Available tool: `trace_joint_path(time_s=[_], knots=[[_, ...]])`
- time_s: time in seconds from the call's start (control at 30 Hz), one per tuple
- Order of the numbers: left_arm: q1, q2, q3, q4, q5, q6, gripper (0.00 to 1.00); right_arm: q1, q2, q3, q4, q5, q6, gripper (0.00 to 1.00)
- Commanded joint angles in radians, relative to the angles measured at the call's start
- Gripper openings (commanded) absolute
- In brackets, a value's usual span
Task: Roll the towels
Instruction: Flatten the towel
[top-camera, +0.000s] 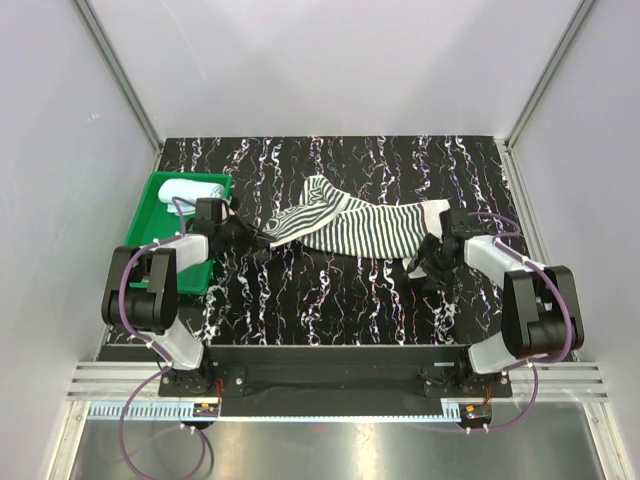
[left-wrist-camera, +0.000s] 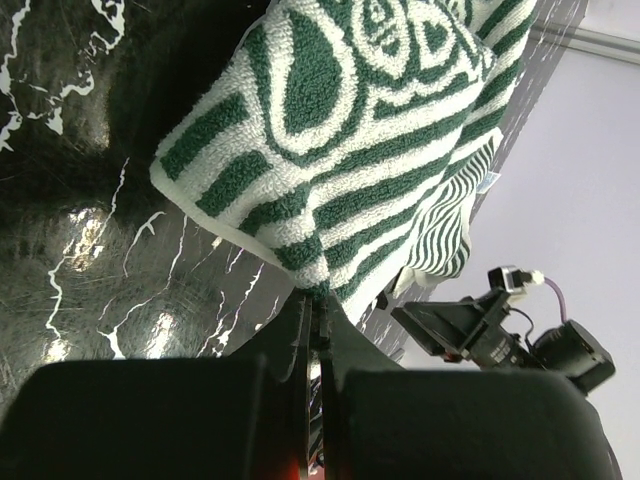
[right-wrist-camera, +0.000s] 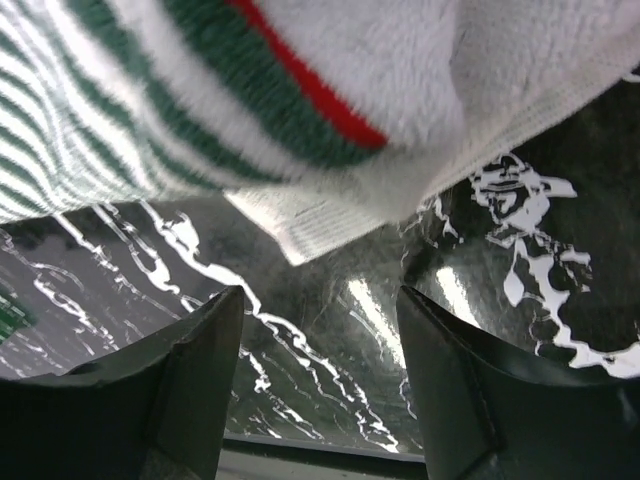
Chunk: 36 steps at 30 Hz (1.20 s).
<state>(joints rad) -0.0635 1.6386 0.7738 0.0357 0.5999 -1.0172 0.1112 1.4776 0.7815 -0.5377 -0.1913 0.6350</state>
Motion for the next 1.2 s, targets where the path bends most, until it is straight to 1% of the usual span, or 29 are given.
trace_joint_path(time_s=[0.0,0.2,0.33,0.37,0.43,0.47,0.6,0.67,0.77,0.8,0.9,1.0,1.03,1.1,1.13,1.17], knots=[[-0.001,-0.039,0.016,0.024,0.038,0.011,0.0,0.002,0.047,0.015,0.07,0.016,0.005,0.68],[-0.001,-0.037,0.016,0.029,0.035,0.016,0.0,0.002,0.101,0.018,0.105,0.039,-0.004,0.64],[-0.001,-0.031,0.015,0.032,0.038,0.023,0.0,0.002,0.135,0.048,0.088,0.082,-0.023,0.58],[-0.001,-0.026,0.015,0.033,0.043,0.025,0.0,0.002,0.144,0.058,0.082,0.09,-0.026,0.52],[-0.001,-0.022,0.015,0.039,0.044,0.023,0.0,0.002,0.153,0.058,0.087,0.098,-0.028,0.46],[-0.001,-0.017,0.015,0.043,0.046,0.023,0.0,0.002,0.159,0.056,0.091,0.098,-0.031,0.37],[-0.001,0.0,0.012,0.064,0.054,0.017,0.0,0.013,0.167,0.061,0.082,0.122,-0.034,0.23],[-0.001,0.006,0.01,0.073,0.06,0.016,0.0,0.015,0.177,0.071,0.071,0.131,-0.038,0.19],[-0.001,0.015,0.007,0.087,0.066,0.014,0.0,0.019,0.194,0.088,0.055,0.145,-0.05,0.1],[-0.001,0.02,0.008,0.092,0.067,0.015,0.0,0.021,0.194,0.091,0.053,0.145,-0.055,0.01],[-0.001,0.023,0.015,0.101,0.083,0.016,0.0,0.024,0.184,0.093,0.051,0.13,-0.057,0.0],[-0.001,-0.017,0.024,0.092,0.103,0.006,0.0,0.024,0.109,0.122,-0.005,0.144,-0.061,0.0],[-0.001,-0.035,0.027,0.086,0.106,-0.01,0.0,0.022,0.058,0.16,-0.06,0.154,-0.072,0.0],[0.001,-0.078,0.024,0.084,0.103,-0.043,0.0,0.019,0.012,0.223,-0.126,0.209,-0.084,0.0],[0.002,-0.132,0.022,0.093,0.098,-0.088,0.0,0.015,-0.026,0.299,-0.195,0.22,-0.096,0.0],[0.005,-0.158,0.019,0.101,0.095,-0.113,0.0,-0.01,-0.045,0.338,-0.221,0.223,-0.1,0.0]])
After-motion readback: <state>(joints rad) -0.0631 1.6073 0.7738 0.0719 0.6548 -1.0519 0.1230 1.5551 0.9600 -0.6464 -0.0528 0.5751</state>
